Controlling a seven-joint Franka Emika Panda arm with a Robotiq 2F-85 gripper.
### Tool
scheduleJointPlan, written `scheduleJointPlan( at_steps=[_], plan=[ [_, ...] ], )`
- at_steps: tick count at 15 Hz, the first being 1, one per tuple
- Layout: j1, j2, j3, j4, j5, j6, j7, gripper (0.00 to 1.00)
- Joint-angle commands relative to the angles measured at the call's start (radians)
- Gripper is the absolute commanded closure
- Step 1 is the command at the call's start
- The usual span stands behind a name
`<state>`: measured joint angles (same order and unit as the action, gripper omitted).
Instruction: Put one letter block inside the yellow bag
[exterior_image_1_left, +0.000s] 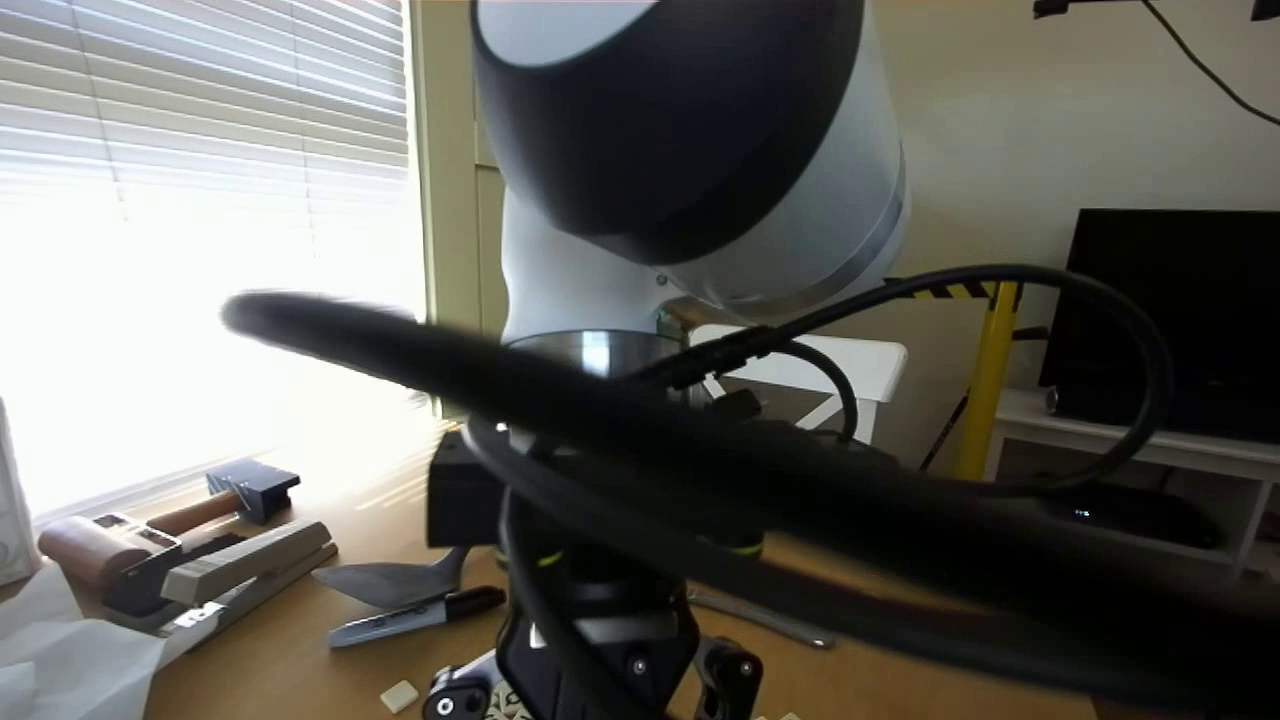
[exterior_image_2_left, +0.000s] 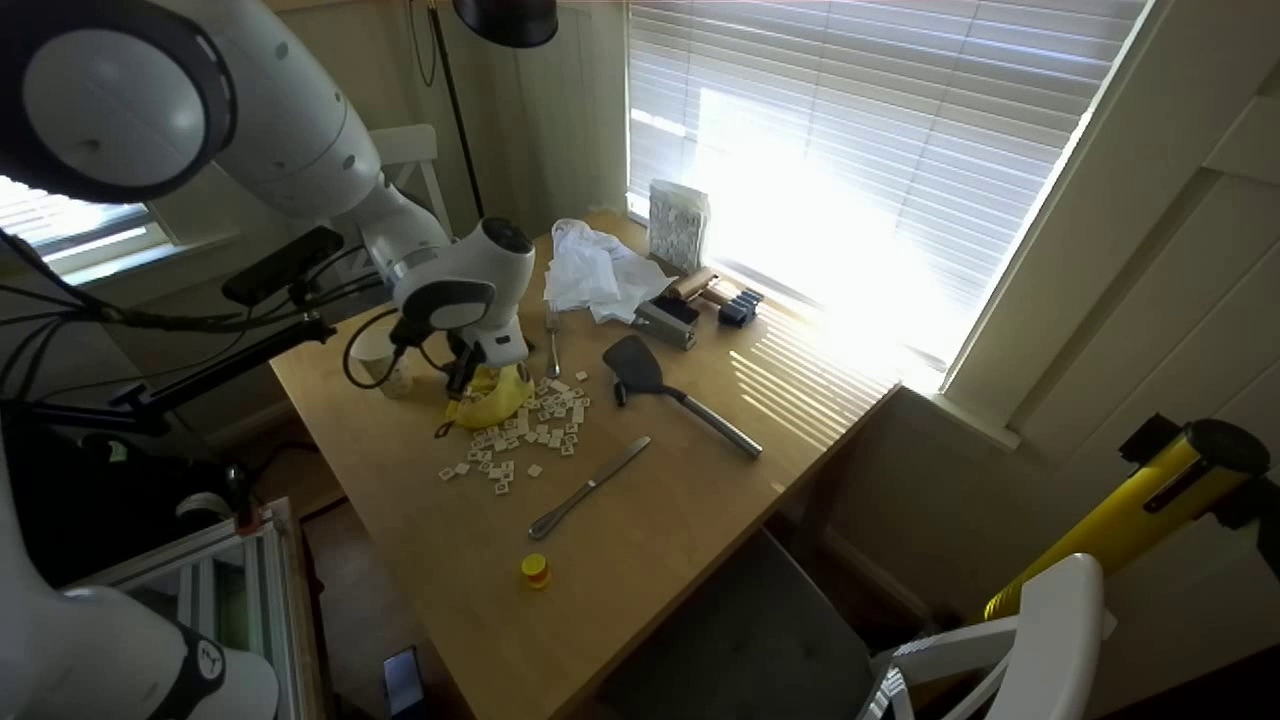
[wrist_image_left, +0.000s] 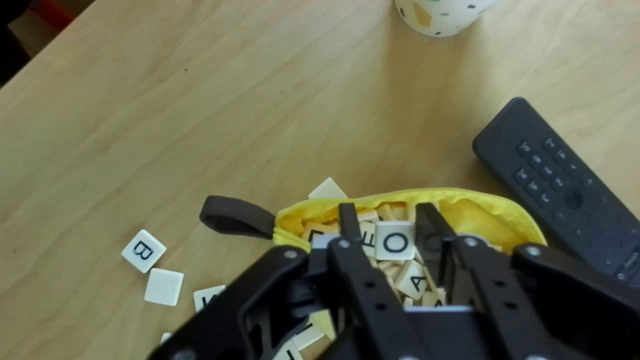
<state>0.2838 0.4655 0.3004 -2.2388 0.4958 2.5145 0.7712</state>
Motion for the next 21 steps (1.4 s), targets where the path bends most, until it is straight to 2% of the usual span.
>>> scheduleJointPlan(
  at_steps=[1,4,6,9,12,15,21],
  plan=[
    [-0.009,0.036,0.014,0.032,0.081,0.022,-0.044,0.34],
    [-0.008,0.034,0.015,0.044,0.122,0.007,-0.053,0.12],
    [-0.006,0.015,0.017,0.037,0.159,0.043,-0.067,0.01],
    [0.024,-0.021,-0.005,0.018,0.157,0.192,-0.072,0.00],
    [0.034,-0.043,-0.034,0.021,0.092,0.237,-0.080,0.00],
    [-0.006,-0.073,-0.023,0.029,0.085,0.231,-0.218,0.00],
    [-0.122,-0.172,0.024,0.036,0.134,0.170,-0.620,0.00]
  ],
)
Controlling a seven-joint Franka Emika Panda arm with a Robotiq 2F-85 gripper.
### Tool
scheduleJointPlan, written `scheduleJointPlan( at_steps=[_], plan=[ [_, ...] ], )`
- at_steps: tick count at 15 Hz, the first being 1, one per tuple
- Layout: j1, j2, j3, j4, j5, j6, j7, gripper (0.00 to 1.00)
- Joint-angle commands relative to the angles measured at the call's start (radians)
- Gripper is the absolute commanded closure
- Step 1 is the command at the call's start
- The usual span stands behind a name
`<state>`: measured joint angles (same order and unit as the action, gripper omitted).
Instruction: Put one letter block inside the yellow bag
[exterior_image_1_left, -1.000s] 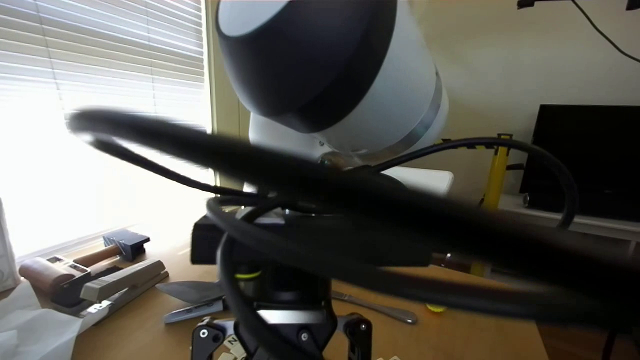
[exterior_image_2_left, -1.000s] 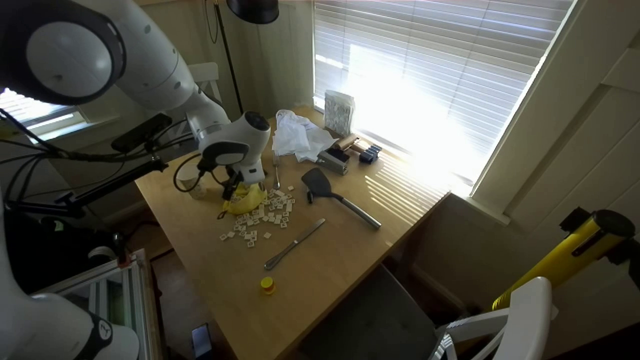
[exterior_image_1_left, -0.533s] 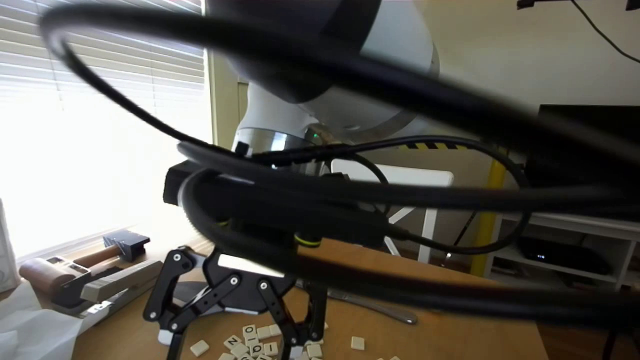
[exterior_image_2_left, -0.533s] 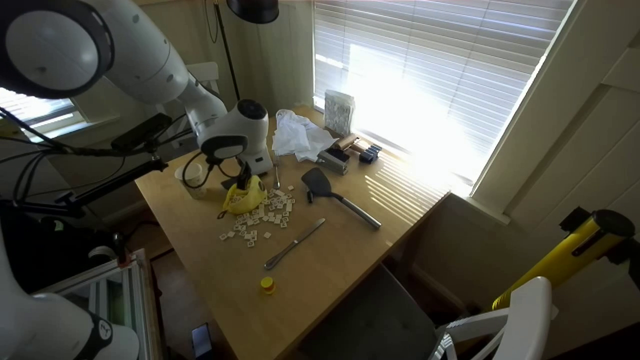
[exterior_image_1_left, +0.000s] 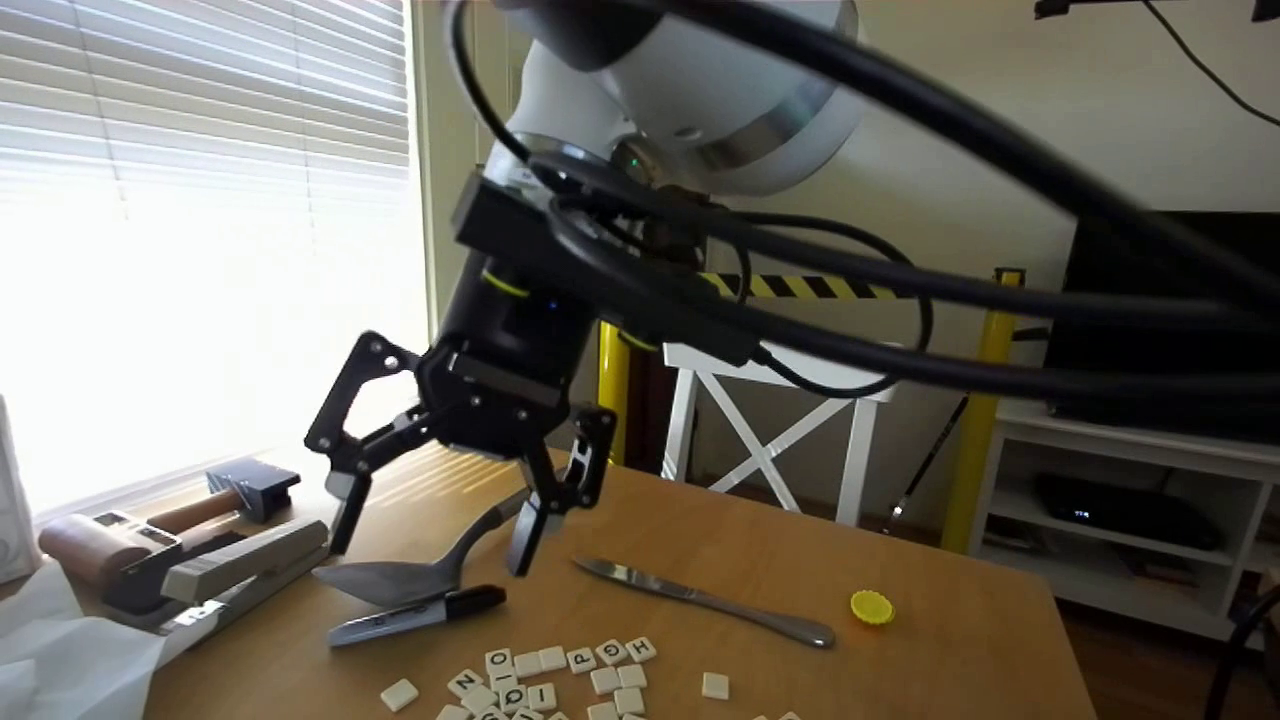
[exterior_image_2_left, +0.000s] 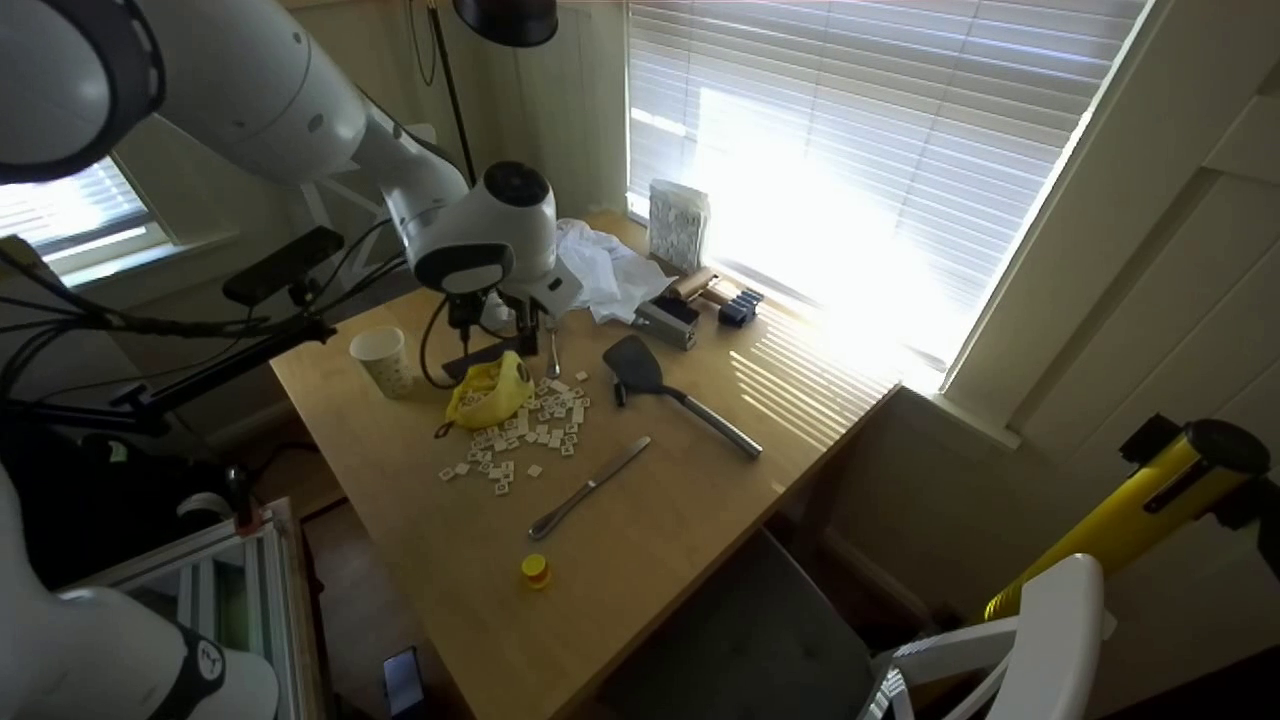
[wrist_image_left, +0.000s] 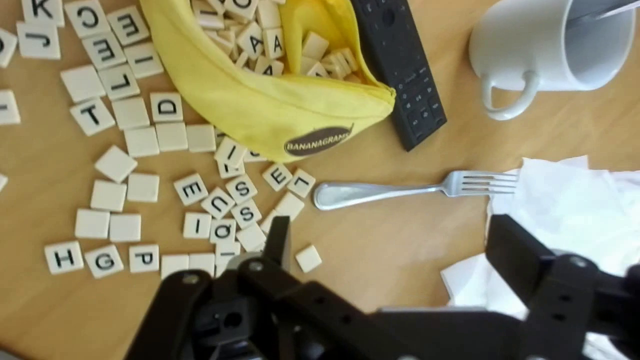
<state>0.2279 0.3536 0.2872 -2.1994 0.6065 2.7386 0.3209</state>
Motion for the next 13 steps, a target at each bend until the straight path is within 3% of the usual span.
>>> scheduleJointPlan(
  at_steps=[1,7,8,13],
  plan=[
    [-0.085,-0.076,0.045,0.001,0.031,-0.071,-0.237,0.00],
    [-0.164,-0.139,0.051,0.056,0.136,-0.311,-0.630,0.00],
    [-0.113,-0.124,0.016,0.037,0.081,-0.234,-0.520,0.00],
    [-0.124,-0.135,0.013,0.055,0.106,-0.291,-0.601,0.00]
  ],
)
